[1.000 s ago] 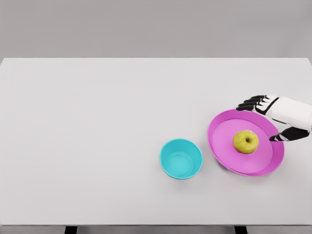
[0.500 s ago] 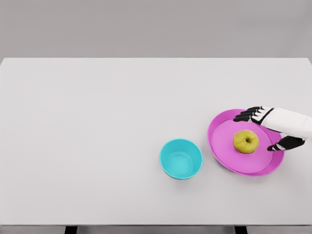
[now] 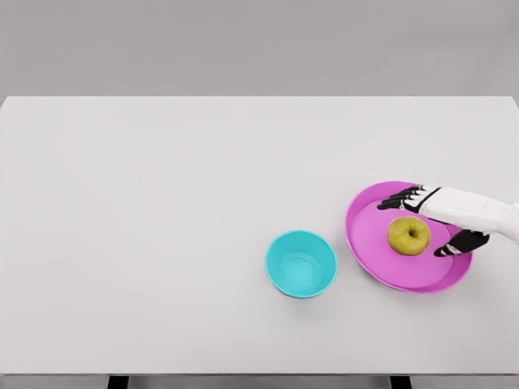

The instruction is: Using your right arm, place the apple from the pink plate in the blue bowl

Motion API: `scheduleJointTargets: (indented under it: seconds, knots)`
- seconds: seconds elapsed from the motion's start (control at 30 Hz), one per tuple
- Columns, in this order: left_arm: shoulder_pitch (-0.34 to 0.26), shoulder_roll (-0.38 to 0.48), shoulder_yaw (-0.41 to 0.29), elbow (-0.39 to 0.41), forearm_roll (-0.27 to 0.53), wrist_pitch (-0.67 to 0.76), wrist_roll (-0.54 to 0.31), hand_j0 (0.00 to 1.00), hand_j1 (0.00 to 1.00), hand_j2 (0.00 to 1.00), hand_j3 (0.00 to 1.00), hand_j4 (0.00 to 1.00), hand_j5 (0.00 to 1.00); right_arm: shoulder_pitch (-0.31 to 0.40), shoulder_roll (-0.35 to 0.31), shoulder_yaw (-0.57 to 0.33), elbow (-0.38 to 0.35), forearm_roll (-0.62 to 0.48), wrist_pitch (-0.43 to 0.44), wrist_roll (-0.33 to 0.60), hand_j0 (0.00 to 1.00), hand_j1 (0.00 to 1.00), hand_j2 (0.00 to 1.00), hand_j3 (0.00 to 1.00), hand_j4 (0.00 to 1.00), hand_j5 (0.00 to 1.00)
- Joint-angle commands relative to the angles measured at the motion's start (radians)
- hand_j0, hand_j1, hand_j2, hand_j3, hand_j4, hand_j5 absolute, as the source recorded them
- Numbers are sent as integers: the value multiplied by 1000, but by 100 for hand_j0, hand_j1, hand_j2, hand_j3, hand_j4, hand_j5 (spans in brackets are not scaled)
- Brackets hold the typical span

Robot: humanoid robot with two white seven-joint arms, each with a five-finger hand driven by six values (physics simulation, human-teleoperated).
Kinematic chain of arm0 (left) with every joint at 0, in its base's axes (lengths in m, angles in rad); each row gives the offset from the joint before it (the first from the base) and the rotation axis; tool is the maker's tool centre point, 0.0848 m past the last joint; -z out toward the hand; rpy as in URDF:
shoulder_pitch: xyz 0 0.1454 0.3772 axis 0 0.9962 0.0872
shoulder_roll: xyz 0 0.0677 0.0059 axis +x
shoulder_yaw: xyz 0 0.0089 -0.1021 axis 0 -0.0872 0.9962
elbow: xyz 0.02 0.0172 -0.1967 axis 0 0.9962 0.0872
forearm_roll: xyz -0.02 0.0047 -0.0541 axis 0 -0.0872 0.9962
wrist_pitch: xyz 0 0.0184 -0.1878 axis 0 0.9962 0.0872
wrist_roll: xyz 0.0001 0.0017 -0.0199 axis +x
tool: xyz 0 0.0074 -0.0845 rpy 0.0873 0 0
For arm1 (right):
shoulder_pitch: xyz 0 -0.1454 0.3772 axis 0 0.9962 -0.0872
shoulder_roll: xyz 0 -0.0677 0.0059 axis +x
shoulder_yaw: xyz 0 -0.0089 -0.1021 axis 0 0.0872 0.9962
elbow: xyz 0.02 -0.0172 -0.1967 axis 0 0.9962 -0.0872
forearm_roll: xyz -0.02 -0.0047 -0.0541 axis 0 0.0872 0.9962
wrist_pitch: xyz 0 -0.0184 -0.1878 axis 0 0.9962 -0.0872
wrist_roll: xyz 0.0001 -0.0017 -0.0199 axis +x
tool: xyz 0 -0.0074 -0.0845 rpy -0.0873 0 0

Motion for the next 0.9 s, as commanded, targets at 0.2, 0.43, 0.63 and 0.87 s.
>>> scheduleJointTargets:
  seconds: [0.2, 0.43, 0.63, 0.87]
  knots:
    - [-2, 0, 0, 1, -1, 1, 0, 100, 100, 100, 100, 100, 100, -34, 33, 72, 17, 17, 20, 0, 100, 100, 100, 100, 100, 100]
    - [-2, 0, 0, 1, -1, -1, 0, 100, 100, 100, 100, 100, 100, -38, 36, 75, 29, 35, 21, 0, 100, 100, 100, 100, 100, 100]
    - [-2, 0, 0, 0, -1, -1, 0, 100, 100, 100, 100, 100, 100, -35, 36, 86, 29, 38, 20, 0, 99, 99, 99, 99, 99, 99]
    - [-2, 0, 0, 1, 1, 1, 0, 100, 100, 100, 100, 100, 100, -38, 34, 75, 37, 47, -29, 0, 41, 41, 41, 41, 41, 41]
